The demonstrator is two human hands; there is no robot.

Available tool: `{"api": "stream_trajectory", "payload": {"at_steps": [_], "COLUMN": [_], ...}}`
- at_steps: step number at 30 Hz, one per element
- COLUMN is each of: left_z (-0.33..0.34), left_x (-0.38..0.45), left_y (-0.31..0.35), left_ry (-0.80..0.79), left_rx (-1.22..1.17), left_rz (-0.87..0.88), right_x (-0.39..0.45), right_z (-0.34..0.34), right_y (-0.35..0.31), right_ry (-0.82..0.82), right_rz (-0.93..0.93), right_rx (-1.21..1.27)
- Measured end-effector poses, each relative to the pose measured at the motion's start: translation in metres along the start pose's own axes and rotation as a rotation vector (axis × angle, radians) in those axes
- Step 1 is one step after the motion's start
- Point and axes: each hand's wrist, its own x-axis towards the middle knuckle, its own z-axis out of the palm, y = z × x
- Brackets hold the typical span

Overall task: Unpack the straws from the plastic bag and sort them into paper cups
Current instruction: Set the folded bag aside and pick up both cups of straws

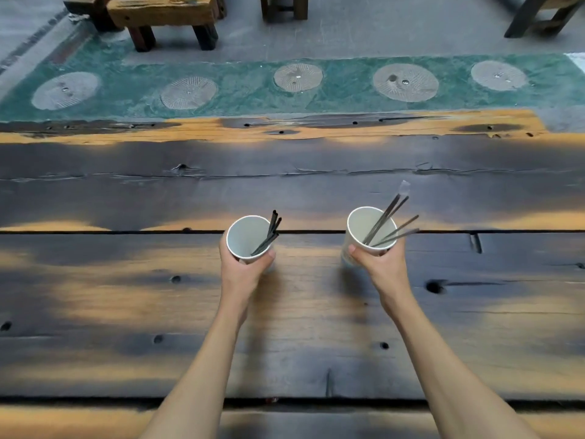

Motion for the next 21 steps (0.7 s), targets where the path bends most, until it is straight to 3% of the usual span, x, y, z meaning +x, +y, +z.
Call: {"api": "stream_trajectory", "payload": {"at_steps": [10,21], "left_z": [0.041,0.050], "left_x": [0.114,0.143], "left_y": [-0.010,-0.038], "left_ry": [-0.079,-0.107], "left_rx": [0.000,0.026], "left_rz": [0.047,0.031], "right_x": [0.109,0.133], "right_z": [0.039,0.047], "right_y": [0.013,0.041], "right_ry": [-0.022,-0.028], "right_rz": [-0.041,-0.027], "right_rx": [0.008,-0.023]}}
